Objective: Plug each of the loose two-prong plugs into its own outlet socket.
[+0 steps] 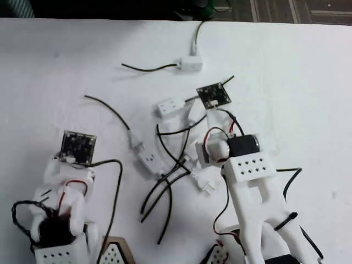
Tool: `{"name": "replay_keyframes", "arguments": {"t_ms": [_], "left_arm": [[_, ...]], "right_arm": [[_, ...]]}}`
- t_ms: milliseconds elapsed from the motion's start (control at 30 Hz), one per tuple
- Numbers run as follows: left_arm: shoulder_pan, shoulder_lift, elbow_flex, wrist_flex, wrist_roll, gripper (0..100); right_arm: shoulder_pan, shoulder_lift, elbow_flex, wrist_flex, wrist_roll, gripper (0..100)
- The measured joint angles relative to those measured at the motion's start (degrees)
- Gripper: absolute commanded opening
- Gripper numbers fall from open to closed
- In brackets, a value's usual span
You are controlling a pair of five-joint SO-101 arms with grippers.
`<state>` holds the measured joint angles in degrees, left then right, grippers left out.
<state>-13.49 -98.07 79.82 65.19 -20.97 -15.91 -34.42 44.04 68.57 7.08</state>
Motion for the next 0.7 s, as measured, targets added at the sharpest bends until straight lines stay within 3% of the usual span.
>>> {"name": "replay_keyframes", "arguments": {"t_ms": [267, 433, 700], "left_arm": [[6.6, 23.9, -14.4, 0.0, 0.0, 3], [12.5, 41.8, -23.5, 0.0, 0.2, 17], [18.5, 65.6, -33.4, 0.0, 8.6, 21]], "right_arm": [[2.0, 0.0, 0.5, -1.7, 0.0, 2.6], [4.5, 0.0, 0.6, -3.2, 0.0, 2.6], [10.0, -0.4, 0.6, -3.3, 0.0, 2.7]]}}
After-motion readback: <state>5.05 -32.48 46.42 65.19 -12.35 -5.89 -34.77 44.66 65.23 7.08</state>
